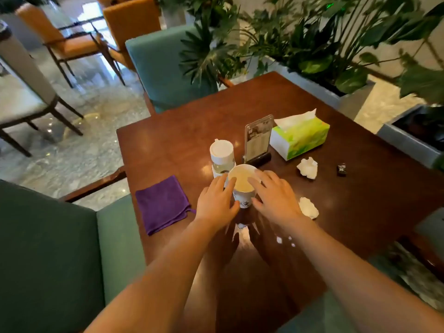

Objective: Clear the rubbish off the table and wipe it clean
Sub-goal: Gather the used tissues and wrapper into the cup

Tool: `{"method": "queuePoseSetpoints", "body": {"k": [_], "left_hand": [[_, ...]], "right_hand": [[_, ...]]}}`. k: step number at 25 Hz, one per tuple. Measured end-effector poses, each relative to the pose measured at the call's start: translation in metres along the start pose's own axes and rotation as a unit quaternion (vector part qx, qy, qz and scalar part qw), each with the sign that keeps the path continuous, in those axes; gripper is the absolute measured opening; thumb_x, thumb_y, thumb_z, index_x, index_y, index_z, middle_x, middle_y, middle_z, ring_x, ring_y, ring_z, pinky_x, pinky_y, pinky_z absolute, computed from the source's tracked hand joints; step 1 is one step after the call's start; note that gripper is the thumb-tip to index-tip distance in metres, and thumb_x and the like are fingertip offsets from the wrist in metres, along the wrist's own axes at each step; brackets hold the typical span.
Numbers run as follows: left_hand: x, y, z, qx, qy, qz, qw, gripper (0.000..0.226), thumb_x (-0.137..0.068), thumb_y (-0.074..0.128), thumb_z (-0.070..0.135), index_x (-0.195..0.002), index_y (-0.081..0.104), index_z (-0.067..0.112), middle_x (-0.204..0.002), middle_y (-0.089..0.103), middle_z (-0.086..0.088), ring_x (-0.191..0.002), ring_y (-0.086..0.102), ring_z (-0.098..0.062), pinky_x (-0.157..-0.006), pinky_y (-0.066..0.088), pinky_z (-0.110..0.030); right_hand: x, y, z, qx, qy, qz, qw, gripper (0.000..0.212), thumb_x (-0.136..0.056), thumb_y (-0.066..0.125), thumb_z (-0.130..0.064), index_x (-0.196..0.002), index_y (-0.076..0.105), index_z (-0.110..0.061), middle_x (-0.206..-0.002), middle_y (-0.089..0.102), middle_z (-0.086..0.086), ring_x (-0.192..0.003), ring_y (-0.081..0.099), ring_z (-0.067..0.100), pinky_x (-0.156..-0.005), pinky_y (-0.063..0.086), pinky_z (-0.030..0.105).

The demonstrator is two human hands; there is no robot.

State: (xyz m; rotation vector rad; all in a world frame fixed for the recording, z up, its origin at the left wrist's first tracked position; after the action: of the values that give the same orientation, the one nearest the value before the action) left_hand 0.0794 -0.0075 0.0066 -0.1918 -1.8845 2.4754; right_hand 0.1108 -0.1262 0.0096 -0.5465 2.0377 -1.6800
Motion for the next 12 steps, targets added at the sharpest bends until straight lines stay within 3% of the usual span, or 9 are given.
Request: {"method": "queuePoseSetpoints", "body": {"k": [2,4,6,8,12], "left_hand": [[-0.012,0.015,0.002,-0.001,-0.011,-0.024,1.000,0.061,-0.091,0.049,0.039,-0.144,0.027,0.020,-0.155,0.023,-0.006,-0.137,0.030,-0.026,-0.100,0.041,-0.041],[-0.018,0.028,0.001,-0.003,-0.022,-0.037,0.999,0.051,-0.092,0.050,0.038,-0.137,0.039,0.018,-0.156,0.022,-0.005,-0.134,0.034,-0.026,-0.093,0.045,-0.039],[-0.020,0.030,0.001,0.046,-0.035,-0.007,0.998,0.038,-0.092,0.054,0.033,-0.125,0.051,0.015,-0.153,0.029,-0.004,-0.130,0.040,-0.024,-0.088,0.048,-0.038],[-0.016,0.026,0.001,0.133,-0.039,0.041,0.990,0.036,-0.090,0.060,0.027,-0.123,0.053,0.016,-0.151,0.032,-0.002,-0.131,0.039,-0.018,-0.091,0.048,-0.035],[-0.007,0.017,0.001,0.351,-0.056,0.099,0.929,0.077,-0.079,0.073,0.026,-0.141,0.028,0.028,-0.149,0.032,0.006,-0.132,0.028,0.003,-0.099,0.039,-0.017]], "right_hand": [[-0.007,0.008,0.010,-0.003,0.006,-0.009,1.000,0.045,-0.089,0.052,-0.030,-0.132,0.044,-0.021,-0.148,0.035,0.004,-0.131,0.032,0.026,-0.091,0.043,0.042],[-0.009,0.019,0.018,-0.003,0.006,-0.017,1.000,0.034,-0.091,0.051,-0.028,-0.123,0.052,-0.018,-0.141,0.043,0.005,-0.127,0.037,0.026,-0.089,0.045,0.040],[-0.011,0.021,0.019,-0.049,-0.007,-0.010,0.999,0.024,-0.091,0.051,-0.023,-0.111,0.061,-0.014,-0.128,0.055,0.006,-0.117,0.046,0.025,-0.088,0.046,0.037],[-0.008,0.014,0.020,-0.120,-0.013,0.014,0.993,0.018,-0.088,0.057,-0.017,-0.101,0.066,-0.008,-0.117,0.062,0.008,-0.108,0.054,0.028,-0.088,0.047,0.037],[0.001,-0.006,0.024,-0.180,-0.019,0.057,0.982,0.013,-0.081,0.067,-0.011,-0.091,0.070,-0.003,-0.110,0.067,0.012,-0.099,0.062,0.030,-0.085,0.048,0.035]]}}
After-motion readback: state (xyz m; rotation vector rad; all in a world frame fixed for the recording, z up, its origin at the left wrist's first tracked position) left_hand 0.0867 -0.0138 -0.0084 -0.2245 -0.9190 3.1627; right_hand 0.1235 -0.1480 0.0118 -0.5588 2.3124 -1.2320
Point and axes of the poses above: each hand's wrist, its own x-axis away from the middle knuckle, its own y-axis out of the palm, z = x × y, the point moved 8 cm from there along -x, towards the middle knuckle
